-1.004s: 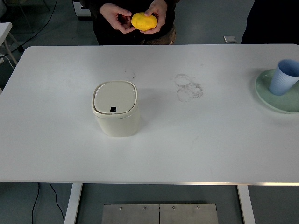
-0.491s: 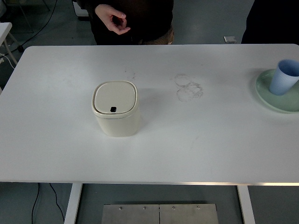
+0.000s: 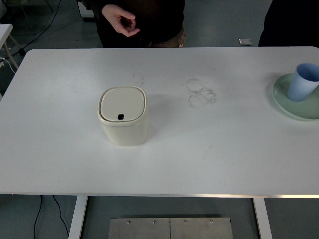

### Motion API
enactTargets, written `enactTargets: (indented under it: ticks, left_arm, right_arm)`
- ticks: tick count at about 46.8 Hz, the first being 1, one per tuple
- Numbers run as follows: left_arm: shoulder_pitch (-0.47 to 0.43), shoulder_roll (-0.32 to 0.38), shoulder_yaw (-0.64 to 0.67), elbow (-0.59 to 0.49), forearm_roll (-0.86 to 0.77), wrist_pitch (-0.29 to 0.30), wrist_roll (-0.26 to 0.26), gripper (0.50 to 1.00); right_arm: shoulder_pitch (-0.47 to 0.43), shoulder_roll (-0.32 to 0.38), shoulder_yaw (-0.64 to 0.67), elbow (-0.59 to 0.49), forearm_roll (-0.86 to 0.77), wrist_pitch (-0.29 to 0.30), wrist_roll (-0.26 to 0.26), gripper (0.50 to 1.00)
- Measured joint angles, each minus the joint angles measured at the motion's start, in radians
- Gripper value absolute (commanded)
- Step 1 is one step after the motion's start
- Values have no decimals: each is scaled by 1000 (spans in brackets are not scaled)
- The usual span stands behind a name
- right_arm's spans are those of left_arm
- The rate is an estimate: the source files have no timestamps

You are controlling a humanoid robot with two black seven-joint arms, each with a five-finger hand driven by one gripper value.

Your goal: Close trash bin

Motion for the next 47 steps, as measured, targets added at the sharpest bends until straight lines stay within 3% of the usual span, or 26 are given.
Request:
enactTargets:
  ticks: [11, 21, 47]
  left_arm:
    - [0, 2, 1, 4, 5, 7, 0, 1000]
    - [0, 2, 2, 4, 5, 88, 0, 1000]
    - [3, 0, -3, 19, 5, 80, 0, 1000]
  right_arm:
    - [0, 0, 0, 0, 0, 0, 0, 991]
    - [0, 0, 0, 0, 0, 0, -1, 991]
    - [-1, 0, 0, 0, 0, 0, -1, 991]
